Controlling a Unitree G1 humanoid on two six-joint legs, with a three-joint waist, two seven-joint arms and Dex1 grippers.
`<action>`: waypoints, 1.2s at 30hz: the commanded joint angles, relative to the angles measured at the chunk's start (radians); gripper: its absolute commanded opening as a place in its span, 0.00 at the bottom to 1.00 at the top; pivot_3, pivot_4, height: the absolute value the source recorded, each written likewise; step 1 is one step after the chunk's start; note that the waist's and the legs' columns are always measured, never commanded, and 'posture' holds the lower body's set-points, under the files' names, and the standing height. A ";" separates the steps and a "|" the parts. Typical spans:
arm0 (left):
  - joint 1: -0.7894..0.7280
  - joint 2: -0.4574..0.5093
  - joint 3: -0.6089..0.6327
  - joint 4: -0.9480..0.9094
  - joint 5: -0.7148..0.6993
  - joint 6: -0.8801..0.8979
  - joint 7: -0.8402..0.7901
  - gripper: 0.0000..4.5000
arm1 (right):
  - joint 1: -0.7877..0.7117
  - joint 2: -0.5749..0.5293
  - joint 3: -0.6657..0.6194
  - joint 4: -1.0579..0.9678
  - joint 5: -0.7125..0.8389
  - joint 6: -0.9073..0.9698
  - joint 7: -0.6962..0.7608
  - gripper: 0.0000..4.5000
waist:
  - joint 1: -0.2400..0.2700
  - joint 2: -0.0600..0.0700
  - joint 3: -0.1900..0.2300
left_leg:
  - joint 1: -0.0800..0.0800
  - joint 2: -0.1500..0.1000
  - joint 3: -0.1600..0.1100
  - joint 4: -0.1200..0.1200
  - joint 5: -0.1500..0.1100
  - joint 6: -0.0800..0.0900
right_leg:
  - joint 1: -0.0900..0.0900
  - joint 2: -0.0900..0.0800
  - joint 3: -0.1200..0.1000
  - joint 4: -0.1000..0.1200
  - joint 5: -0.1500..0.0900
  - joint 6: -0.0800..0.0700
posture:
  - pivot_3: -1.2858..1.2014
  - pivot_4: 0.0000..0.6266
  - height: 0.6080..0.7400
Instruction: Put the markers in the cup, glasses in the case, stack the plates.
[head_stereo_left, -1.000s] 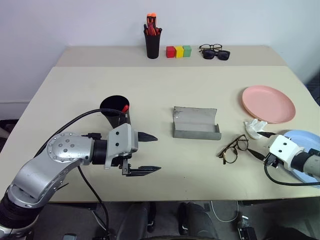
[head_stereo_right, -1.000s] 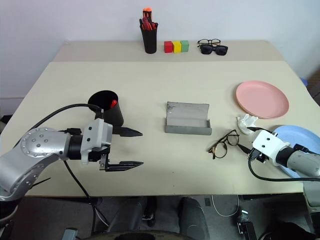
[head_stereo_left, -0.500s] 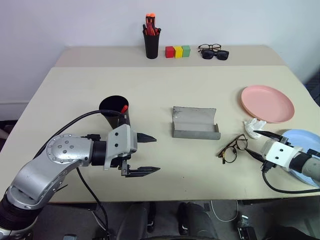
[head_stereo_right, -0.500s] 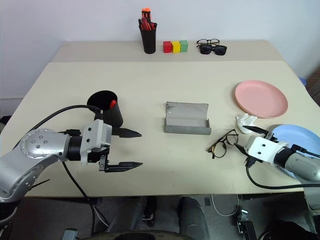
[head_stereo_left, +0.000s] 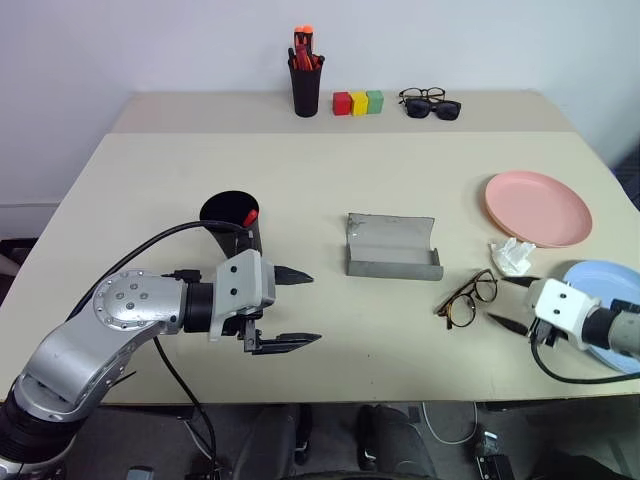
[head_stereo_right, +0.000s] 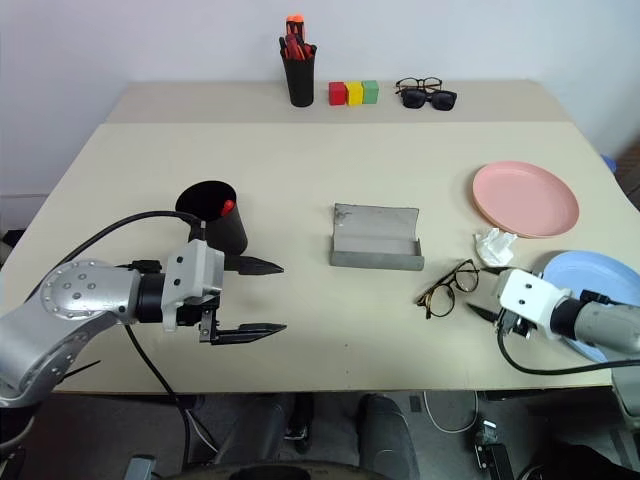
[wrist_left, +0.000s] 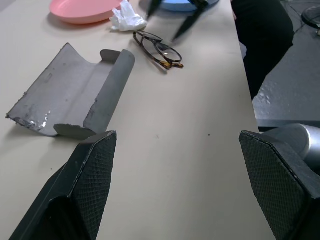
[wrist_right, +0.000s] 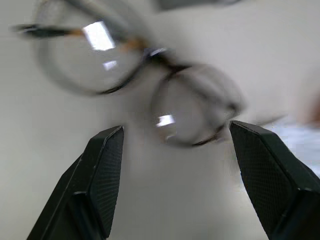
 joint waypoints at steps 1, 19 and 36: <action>0.000 0.005 0.019 -0.036 -0.005 -0.007 0.008 0.89 | 0.023 -0.003 -0.031 -0.075 0.024 0.026 0.004 0.76 | -0.003 0.000 0.000 | 0.000 0.000 0.000 0.000 0.000 0.000 | 0.000 0.000 0.000 0.000 0.000 0.000 | 0.52 0.24 1.00; 0.005 0.005 0.014 -0.040 -0.010 -0.005 0.011 0.89 | -0.174 0.263 0.139 -0.180 0.061 0.181 -0.140 0.76 | 0.001 0.000 0.000 | 0.000 0.000 0.000 0.000 0.000 0.000 | -0.002 0.000 0.000 0.000 0.000 0.000 | 0.52 0.24 1.00; -0.015 0.002 0.006 -0.027 -0.024 -0.004 -0.001 0.89 | 0.053 0.144 -0.056 -0.219 0.033 0.098 -0.115 0.76 | -0.001 0.000 0.000 | 0.000 0.000 0.000 0.000 0.000 0.000 | -0.001 0.000 0.000 0.000 0.000 0.000 | 0.52 0.24 1.00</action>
